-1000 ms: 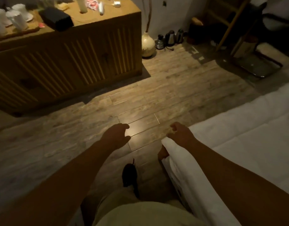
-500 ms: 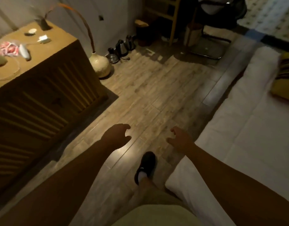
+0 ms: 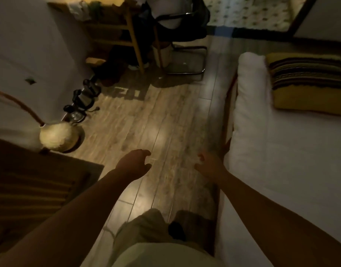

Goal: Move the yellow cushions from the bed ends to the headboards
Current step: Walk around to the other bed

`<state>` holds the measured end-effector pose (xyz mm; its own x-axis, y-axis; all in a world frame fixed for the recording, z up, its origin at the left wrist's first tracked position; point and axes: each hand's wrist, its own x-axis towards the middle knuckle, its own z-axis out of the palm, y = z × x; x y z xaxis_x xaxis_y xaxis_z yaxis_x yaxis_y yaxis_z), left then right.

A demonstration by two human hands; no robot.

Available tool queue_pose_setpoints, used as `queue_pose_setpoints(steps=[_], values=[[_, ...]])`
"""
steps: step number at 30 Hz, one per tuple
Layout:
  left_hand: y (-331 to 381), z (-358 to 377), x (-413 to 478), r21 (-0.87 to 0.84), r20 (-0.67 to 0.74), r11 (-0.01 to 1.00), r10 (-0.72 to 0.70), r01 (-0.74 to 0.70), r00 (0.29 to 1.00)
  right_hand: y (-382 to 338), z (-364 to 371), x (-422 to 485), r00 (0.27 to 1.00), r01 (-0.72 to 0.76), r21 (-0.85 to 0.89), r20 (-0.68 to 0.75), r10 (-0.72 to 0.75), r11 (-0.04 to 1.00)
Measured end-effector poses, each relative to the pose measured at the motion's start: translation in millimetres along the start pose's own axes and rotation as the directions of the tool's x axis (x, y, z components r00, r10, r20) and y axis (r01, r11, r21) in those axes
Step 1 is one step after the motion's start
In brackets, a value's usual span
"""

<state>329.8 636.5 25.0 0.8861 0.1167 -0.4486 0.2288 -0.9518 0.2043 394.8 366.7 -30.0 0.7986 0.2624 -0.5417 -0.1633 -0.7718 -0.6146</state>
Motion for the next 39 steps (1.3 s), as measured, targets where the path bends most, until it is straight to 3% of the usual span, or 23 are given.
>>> queue_pose_setpoints(steps=[11,22,34,39], values=[[57.2,-93.1,256.9,0.037,0.04,0.97,0.238,-0.239,0.971,-38.5,-137.9,161.0,0.977,-0.162,0.067,-0.132,0.17,0.984],[146.4,-219.8,467.4,0.04,0.016,0.89,0.453,-0.454,0.891,-95.1,-283.2,289.8,0.928,-0.167,0.078,-0.325,0.183,0.983],[248.2,-293.0,660.2,0.092,0.027,0.852,0.515,-0.515,0.857,-81.7,-414.0,456.2,0.894,-0.19,0.081,-0.399,0.206,0.979],[310.1,-330.6,754.2,0.084,0.049,0.856,0.507,-0.51,0.86,-72.7,-500.5,538.6,0.886,-0.225,0.179,-0.371,0.277,0.958]])
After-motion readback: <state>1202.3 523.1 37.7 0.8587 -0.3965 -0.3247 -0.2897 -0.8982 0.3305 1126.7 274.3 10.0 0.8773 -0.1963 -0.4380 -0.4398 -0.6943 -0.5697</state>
